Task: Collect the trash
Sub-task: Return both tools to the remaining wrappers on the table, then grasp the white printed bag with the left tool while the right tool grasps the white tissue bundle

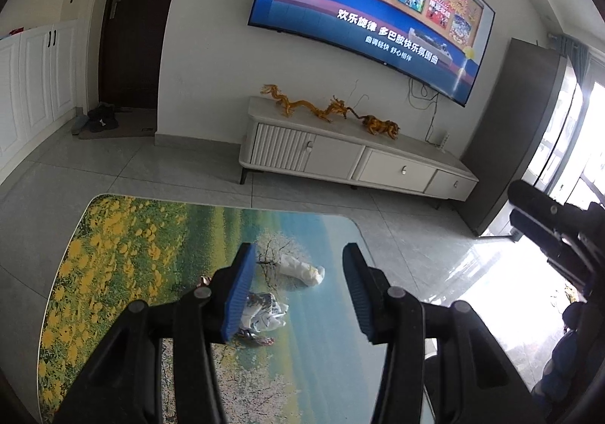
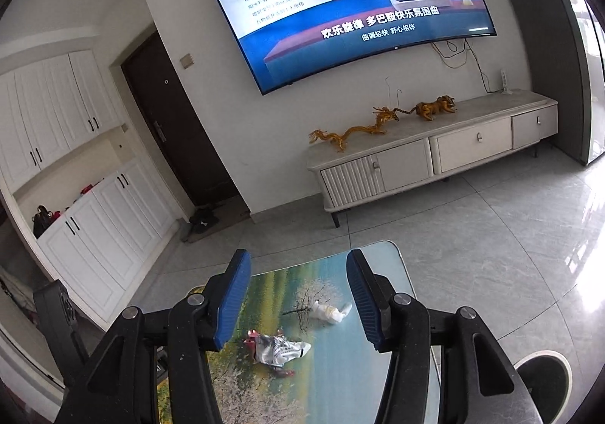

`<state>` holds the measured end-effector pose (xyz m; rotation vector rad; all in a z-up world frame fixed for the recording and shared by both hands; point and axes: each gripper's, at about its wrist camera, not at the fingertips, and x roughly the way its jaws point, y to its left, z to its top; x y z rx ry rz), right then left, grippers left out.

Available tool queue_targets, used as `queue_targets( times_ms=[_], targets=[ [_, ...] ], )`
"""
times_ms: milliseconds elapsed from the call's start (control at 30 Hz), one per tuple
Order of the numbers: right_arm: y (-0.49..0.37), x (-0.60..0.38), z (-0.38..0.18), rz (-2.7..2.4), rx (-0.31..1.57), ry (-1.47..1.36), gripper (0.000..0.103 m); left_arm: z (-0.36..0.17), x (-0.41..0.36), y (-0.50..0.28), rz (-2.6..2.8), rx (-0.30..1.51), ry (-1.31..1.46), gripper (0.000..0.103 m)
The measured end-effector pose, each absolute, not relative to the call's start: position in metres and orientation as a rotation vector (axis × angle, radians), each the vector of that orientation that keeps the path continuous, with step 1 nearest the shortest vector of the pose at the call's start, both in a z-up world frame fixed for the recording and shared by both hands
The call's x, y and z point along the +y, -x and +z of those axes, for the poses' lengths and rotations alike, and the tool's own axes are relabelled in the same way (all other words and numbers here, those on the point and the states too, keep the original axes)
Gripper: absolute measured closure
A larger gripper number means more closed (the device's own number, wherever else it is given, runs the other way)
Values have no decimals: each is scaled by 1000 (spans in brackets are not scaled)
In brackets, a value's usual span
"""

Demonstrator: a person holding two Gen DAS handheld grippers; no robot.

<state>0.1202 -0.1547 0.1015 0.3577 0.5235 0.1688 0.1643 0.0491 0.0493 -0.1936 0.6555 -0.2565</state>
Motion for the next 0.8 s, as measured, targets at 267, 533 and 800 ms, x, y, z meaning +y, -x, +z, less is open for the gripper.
queue_targets(
  times_ms=[267, 533, 800],
  targets=[
    [-169, -146, 52, 195, 601, -342, 48, 6, 65, -192, -204, 707, 229, 45],
    [-223, -149, -21, 262, 665, -335, 43, -39, 86, -216, -163, 734, 297, 44],
    [-261, -135, -80, 332, 757, -321, 43, -66, 94, -223, -183, 735, 342, 44]
  ],
)
